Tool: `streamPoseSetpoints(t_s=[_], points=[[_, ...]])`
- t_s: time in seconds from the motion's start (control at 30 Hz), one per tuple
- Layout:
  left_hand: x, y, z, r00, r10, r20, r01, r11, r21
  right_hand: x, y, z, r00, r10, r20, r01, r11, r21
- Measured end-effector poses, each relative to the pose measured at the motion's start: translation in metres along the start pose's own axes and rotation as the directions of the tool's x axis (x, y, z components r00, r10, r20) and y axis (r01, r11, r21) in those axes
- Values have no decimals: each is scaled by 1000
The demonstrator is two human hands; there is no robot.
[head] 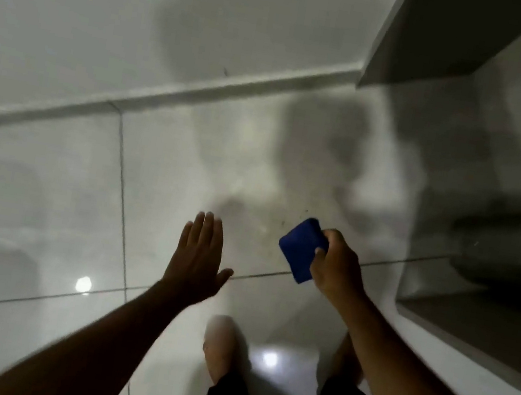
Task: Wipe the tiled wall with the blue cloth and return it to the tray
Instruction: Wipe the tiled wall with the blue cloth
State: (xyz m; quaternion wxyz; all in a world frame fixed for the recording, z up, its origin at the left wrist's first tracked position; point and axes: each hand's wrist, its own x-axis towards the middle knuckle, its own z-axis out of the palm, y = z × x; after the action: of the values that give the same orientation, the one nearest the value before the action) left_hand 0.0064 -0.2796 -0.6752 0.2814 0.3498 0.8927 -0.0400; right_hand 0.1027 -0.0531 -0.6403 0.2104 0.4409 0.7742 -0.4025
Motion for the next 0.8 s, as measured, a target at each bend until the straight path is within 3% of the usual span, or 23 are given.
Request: streamPoseSetpoints(t_s=[0.2, 0.27, 0.3, 0.37, 0.4, 0.53, 0.63, 0.67, 0.73, 0.77, 0.8], points=[[101, -19, 202, 989, 47, 137, -60, 994, 92, 153, 134, 141, 992, 104, 73, -107, 994, 40], [123, -25, 242, 990, 32, 137, -42, 996, 74, 179, 167, 162, 994, 103, -18, -102, 993, 52], [131, -29, 257, 991, 24, 135, -33, 997, 69, 187, 182, 170, 984, 97, -147, -95, 995, 18], [141, -38, 272, 994, -11, 111, 4, 998, 61, 195, 205, 179, 890, 35, -454, -117, 981, -152], [145, -43, 276, 993, -40, 112, 35, 998, 44, 197, 213, 184, 850, -3, -526, -124, 971, -207], [160, -54, 281, 982, -125, 142, 134, 990, -54, 212, 224, 221, 892, -94, -442, -32, 963, -269], [168, -57, 286, 984, -121, 134, 134, 987, -92, 226, 185, 268, 823, 66, -565, -204, 961, -186], [167, -58, 287, 985, -113, 129, 126, 988, -95, 226, 166, 285, 806, 46, -590, -191, 964, -186], [167, -60, 287, 986, -108, 127, 121, 988, -98, 220, 132, 320, 844, -212, -492, 42, 942, -334], [166, -59, 286, 985, -106, 137, 121, 987, -102, 213, 125, 333, 852, -396, -343, 220, 865, -451], [167, -58, 285, 984, -107, 146, 123, 987, -101, 208, 125, 337, 805, -573, -155, 414, 729, -545]])
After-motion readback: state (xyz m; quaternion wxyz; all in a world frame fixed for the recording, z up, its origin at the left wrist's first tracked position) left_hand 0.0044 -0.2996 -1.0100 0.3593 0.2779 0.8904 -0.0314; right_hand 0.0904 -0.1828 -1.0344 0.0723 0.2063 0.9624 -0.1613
